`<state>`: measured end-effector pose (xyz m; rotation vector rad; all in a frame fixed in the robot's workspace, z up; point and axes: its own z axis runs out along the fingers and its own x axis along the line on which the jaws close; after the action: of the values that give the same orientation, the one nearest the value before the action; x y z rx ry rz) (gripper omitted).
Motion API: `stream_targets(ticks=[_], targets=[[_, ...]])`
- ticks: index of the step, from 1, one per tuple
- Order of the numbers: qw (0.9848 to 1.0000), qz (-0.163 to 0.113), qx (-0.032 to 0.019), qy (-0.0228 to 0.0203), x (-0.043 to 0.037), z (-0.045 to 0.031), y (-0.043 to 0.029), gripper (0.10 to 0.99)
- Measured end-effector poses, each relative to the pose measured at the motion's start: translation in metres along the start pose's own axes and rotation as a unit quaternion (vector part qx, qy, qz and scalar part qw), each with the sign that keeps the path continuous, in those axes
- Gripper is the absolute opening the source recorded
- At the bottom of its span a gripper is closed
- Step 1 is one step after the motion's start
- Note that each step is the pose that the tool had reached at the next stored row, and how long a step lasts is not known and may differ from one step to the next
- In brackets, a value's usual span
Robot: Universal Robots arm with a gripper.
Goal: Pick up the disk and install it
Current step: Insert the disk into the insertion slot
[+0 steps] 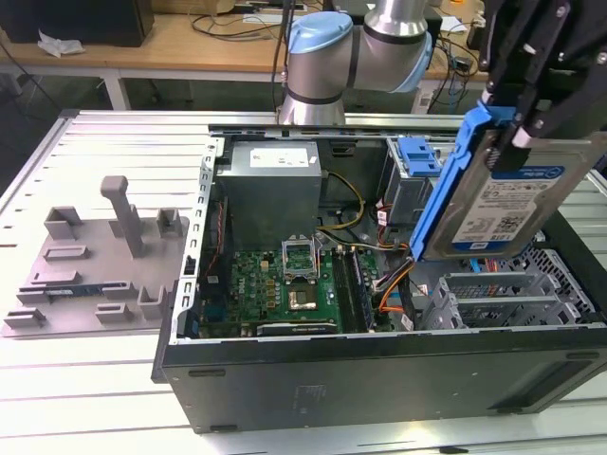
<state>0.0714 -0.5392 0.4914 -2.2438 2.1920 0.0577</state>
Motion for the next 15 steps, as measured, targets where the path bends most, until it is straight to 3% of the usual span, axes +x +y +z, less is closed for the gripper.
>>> stream_targets(ticks=[7,13,15], targets=[[1.0000,0.000,0.0001,-0.0075,0.0078,0.0025,-0.0257,0.369],[0.9999,0.000,0.0010,-0.0100,0.0101,0.0046,-0.0346,0.369],[0.9999,0.000,0.0049,-0.0099,0.0102,0.0069,-0.0362,0.369]])
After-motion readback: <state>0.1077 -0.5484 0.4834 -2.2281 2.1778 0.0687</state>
